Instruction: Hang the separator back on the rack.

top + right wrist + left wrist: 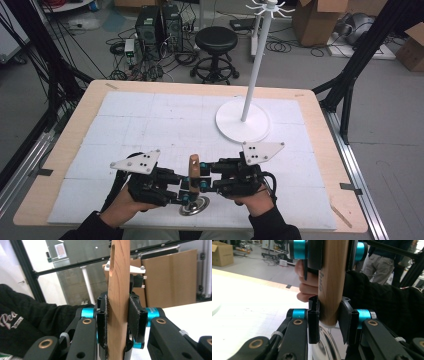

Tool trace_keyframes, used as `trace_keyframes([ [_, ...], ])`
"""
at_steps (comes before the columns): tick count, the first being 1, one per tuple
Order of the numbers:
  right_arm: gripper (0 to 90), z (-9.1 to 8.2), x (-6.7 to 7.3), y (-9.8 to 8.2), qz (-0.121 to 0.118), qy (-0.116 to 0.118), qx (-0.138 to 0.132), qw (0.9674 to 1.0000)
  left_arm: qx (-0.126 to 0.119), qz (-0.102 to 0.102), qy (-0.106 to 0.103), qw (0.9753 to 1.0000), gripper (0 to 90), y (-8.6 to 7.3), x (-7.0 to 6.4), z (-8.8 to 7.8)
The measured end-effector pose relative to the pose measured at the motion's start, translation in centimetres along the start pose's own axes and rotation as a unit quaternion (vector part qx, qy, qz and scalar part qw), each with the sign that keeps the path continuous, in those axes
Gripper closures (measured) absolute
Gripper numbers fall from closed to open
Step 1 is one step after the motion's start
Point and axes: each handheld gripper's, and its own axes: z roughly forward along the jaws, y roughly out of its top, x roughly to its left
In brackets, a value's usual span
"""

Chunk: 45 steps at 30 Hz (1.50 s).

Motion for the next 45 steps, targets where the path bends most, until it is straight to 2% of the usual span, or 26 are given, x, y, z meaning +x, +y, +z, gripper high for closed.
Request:
trace_keyframes([
  [1,71.8,0.0,0.0,0.1,0.0,-0.022,0.002,0.9997,-0.011,0.001,0.036,0.9993,60.7,-0.2,0.1,-0.2],
  [2,71.8,0.0,0.0,0.1,0.0,-0.022,0.002,0.9997,-0.011,0.001,0.036,0.9993,48.2,-0.2,0.1,-0.2],
  [3,71.9,0.0,0.0,0.2,0.0,-0.034,0.003,0.9994,-0.017,-0.009,0.059,0.9981,48.2,-0.4,0.3,-0.4],
  [4,72.0,-0.1,-0.3,0.5,0.001,-0.064,0.002,0.998,-0.021,-0.014,0.083,0.9962,40.6,-0.8,0.7,-1.0],
  [5,72.0,-0.2,-0.4,0.7,0.002,-0.076,-0.001,0.9971,-0.021,-0.014,0.083,0.9962,37.7,-0.8,0.7,-1.0],
  [6,72.0,-0.3,-0.6,0.9,0.004,-0.093,-0.002,0.9956,-0.025,-0.017,0.098,0.9947,34.6,-1.0,0.9,-1.4],
  [7,72.0,-0.3,-0.6,0.9,0.004,-0.093,-0.002,0.9956,-0.024,-0.016,0.112,0.9932,34.6,-1.2,1.0,-1.8],
  [11,72.1,-0.7,-1.3,1.8,0.001,-0.152,-0.005,0.9884,-0.032,-0.014,0.172,0.9845,28.4,-1.9,1.6,-4.0],
  [16,72.1,-1.4,-2.4,3.1,-0.007,-0.215,0.001,0.9766,-0.036,-0.015,0.221,0.9746,26.1,-2.7,2.1,-6.5],
  [21,72.0,-2.6,-3.8,4.9,-0.009,-0.252,-0.002,0.9676,-0.043,-0.018,0.261,0.9642,23.5,-3.8,2.8,-8.6],
  [23,72.0,-3.0,-4.4,5.8,-0.013,-0.265,-0.004,0.9641,-0.044,-0.017,0.274,0.9605,22.7,-4.0,2.9,-9.0],
  [25,72.0,-3.4,-5.0,6.6,-0.016,-0.277,-0.003,0.9607,-0.047,-0.019,0.281,0.9584,22.2,-4.2,3.1,-9.4],
  [26,72.0,-3.8,-5.7,7.6,-0.019,-0.29,-0.003,0.9569,-0.049,-0.019,0.286,0.9568,19.8,-4.3,3.2,-9.5],
  [28,72.0,-4.0,-6.0,8.0,-0.019,-0.295,-0.004,0.9552,-0.051,-0.022,0.297,0.9532,17.8,-4.4,3.3,-9.7],
  [29,72.0,-4.2,-6.4,8.5,-0.021,-0.304,-0.005,0.9525,-0.053,-0.022,0.299,0.9524,17.4,-4.4,3.4,-9.9],
  [30,72.0,-4.5,-7.0,9.5,-0.022,-0.318,-0.008,0.9478,-0.053,-0.022,0.301,0.9521,17.5,-4.4,3.4,-10.0],
  [31,72.0,-4.5,-7.0,9.5,-0.022,-0.318,-0.008,0.9478,-0.055,-0.02,0.302,0.9514,17.5,-4.4,3.4,-10.1],
  [33,72.0,-4.8,-7.7,10.6,-0.024,-0.331,-0.011,0.9434,-0.056,-0.021,0.305,0.9506,17.5,-4.5,3.5,-10.3],
  [34,72.0,-5.0,-8.3,11.6,-0.026,-0.344,-0.012,0.9386,-0.058,-0.02,0.306,0.9499,17.6,-4.5,3.5,-10.5],
  [35,72.0,-5.0,-8.3,11.6,-0.026,-0.344,-0.012,0.9386,-0.058,-0.02,0.306,0.9499,17.6,-4.5,3.5,-10.5],
  [36,72.0,-5.2,-8.9,12.7,-0.028,-0.354,-0.015,0.9348,-0.059,-0.021,0.307,0.9497,17.8,-4.5,3.6,-10.6],
  [37,72.0,-5.2,-8.9,12.7,-0.028,-0.354,-0.015,0.9348,-0.059,-0.021,0.309,0.9491,18.0,-4.5,3.6,-10.8],
  [39,72.0,-5.4,-9.3,13.7,-0.029,-0.363,-0.018,0.9311,-0.059,-0.021,0.311,0.9484,18.0,-4.5,3.7,-11.0],
  [40,72.0,-5.6,-9.7,14.7,-0.03,-0.374,-0.023,0.9266,-0.062,-0.022,0.311,0.9481,18.2,-4.5,3.7,-11.0],
  [41,72.0,-5.6,-9.7,14.7,-0.03,-0.374,-0.023,0.9266,-0.064,-0.021,0.311,0.9479,18.2,-4.5,3.8,-11.1],
  [45,72.0,-5.9,-10.5,16.4,-0.032,-0.394,-0.027,0.9183,-0.07,-0.023,0.315,0.9461,18.1,-4.5,3.9,-11.3],
])
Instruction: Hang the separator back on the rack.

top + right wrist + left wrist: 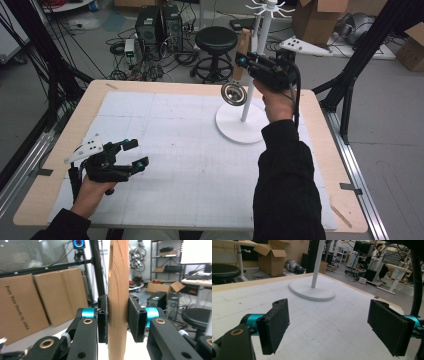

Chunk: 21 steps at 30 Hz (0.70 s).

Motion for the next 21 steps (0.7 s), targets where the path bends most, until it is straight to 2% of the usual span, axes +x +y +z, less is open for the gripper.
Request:
trace_keyframes([
  [1,72.0,0.2,-0.5,0.7,0.001,-0.008,0.001,1.0,0.001,0.001,0.0,1.0,18.1,0.0,0.1,0.0],
  [8,71.9,1.1,-1.5,2.2,0.003,-0.024,0.001,0.9997,0.003,0.003,0.002,1.0,18.2,0.0,0.2,0.0],
  [12,71.9,1.7,-2.2,3.0,0.016,-0.037,-0.002,0.9992,0.002,0.0,0.004,1.0,18.4,0.0,0.2,-0.1],
  [13,71.9,2.0,-2.4,3.4,0.021,-0.047,-0.002,0.9987,0.002,0.002,0.006,1.0,18.6,0.0,0.2,-0.1],
  [14,71.9,2.0,-2.4,3.4,0.021,-0.047,-0.002,0.9987,0.002,0.002,0.006,1.0,18.6,0.0,0.2,-0.1],
  [16,71.9,2.4,-2.8,3.5,0.03,-0.065,0.011,0.9973,0.002,0.0,0.006,1.0,18.7,0.0,0.3,-0.2],
  [21,71.9,2.4,-3.2,3.2,0.048,-0.088,0.009,0.9949,0.003,0.0,0.006,1.0,18.9,0.0,0.3,-0.2],
])
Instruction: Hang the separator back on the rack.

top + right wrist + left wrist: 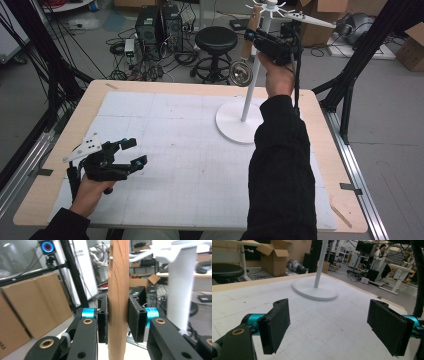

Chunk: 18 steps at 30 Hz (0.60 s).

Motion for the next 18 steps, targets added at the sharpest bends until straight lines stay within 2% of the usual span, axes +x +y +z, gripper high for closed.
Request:
trace_keyframes([
  [6,71.9,-0.2,0.0,-0.4,-0.004,-0.012,0.006,0.9999,-0.001,0.003,0.001,1.0,19.1,0.0,0.1,0.0],
  [11,70.7,-0.7,-0.1,-1.0,-0.004,-0.01,0.006,0.9999,-0.007,-0.003,0.004,1.0,19.1,0.0,0.2,-0.1],
  [13,57.9,-1.3,-0.1,-1.2,-0.012,-0.019,0.009,0.9997,-0.006,-0.004,0.008,0.9999,19.0,0.0,0.4,-0.3],
  [15,50.9,-1.7,0.0,-1.5,-0.024,-0.017,0.009,0.9995,-0.009,-0.006,0.009,0.9999,19.0,0.0,0.4,-0.3],
  [18,46.8,-2.8,0.1,-2.9,-0.041,-0.013,0.01,0.999,-0.008,-0.003,0.011,0.9999,19.0,0.0,0.5,-0.4],
])
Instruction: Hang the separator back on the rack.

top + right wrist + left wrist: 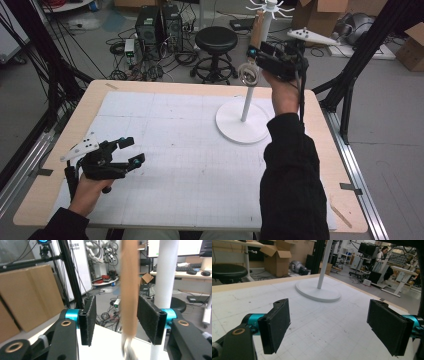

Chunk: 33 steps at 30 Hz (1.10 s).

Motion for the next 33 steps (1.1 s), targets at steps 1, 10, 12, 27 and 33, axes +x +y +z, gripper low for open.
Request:
trace_keyframes([
  [1,46.8,0.0,0.0,0.0,0.0,0.0,0.0,1.0,0.0,0.0,0.0,1.0,19.0,0.0,0.0,0.0],
  [10,30.6,-3.6,-0.9,-5.0,-0.027,0.017,0.002,0.9995,-0.008,-0.006,0.008,0.9999,18.8,0.0,0.3,-0.2],
  [12,26.9,-4.5,-0.9,-6.0,-0.035,0.018,0.006,0.9992,-0.009,-0.006,0.01,0.9999,18.3,0.0,0.3,-0.2],
  [27,15.8,-9.1,0.4,-12.6,-0.069,0.013,0.029,0.9971,-0.017,-0.007,0.017,0.9997,15.4,0.1,0.3,-0.5],
  [33,15.8,-10.4,1.4,-15.3,-0.064,0.011,0.034,0.9973,-0.025,0.003,0.009,0.9996,15.4,0.0,-0.1,-0.8],
])
